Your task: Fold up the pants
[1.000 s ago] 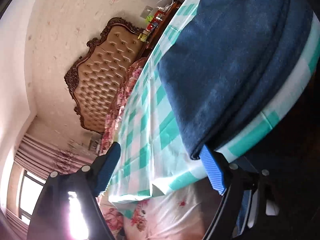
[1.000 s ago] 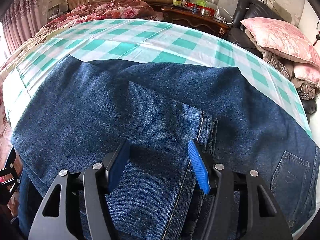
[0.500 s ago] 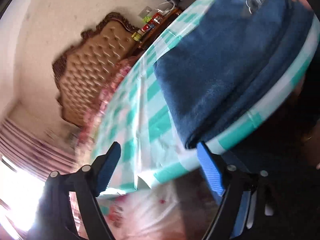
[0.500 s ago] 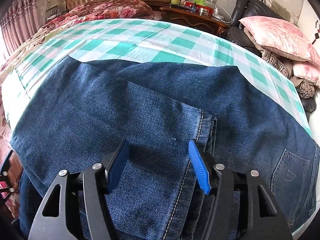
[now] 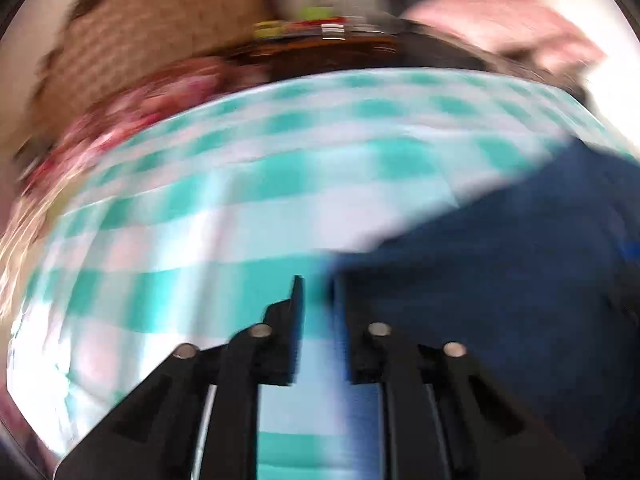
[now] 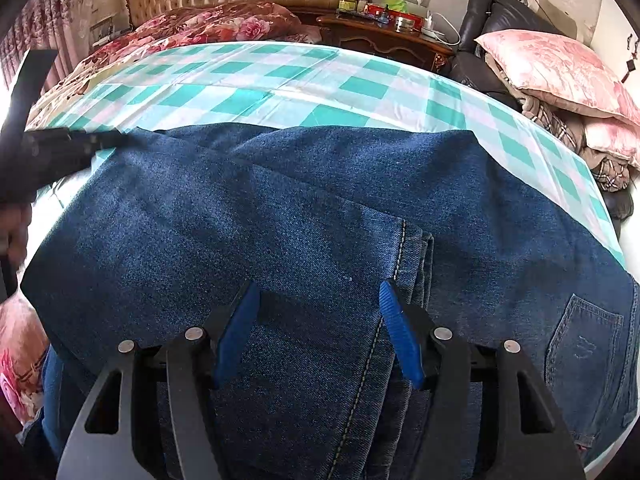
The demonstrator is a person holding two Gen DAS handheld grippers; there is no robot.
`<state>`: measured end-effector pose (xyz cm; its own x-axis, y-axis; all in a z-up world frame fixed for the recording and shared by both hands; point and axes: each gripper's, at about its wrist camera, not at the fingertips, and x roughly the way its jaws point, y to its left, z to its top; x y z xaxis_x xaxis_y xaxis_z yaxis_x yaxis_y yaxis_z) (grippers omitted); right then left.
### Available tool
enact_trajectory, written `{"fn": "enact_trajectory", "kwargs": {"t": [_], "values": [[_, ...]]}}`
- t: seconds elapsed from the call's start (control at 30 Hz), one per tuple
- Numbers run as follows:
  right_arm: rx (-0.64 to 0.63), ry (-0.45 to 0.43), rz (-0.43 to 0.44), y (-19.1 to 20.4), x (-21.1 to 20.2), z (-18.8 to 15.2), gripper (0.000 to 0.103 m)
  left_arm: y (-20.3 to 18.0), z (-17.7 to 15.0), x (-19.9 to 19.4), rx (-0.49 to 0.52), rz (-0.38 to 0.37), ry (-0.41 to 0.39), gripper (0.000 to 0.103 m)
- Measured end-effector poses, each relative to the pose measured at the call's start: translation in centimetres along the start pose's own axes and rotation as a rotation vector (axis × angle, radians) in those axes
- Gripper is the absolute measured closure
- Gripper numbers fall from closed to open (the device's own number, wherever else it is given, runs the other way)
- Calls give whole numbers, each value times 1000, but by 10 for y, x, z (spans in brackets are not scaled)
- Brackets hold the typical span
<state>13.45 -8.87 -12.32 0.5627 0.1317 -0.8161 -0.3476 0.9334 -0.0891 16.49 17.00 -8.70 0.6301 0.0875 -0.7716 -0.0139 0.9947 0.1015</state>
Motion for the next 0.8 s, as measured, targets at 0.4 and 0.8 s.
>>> {"fn": "enact_trajectory", "kwargs": {"t": [0.4, 0.8], "values": [[107, -52, -45, -16, -18, 5, 15, -58, -75, -59, -81, -159, 69, 71], [77, -11, -203, -29, 1, 0, 11, -30, -73, -86, -227, -47, 30, 40]]}}
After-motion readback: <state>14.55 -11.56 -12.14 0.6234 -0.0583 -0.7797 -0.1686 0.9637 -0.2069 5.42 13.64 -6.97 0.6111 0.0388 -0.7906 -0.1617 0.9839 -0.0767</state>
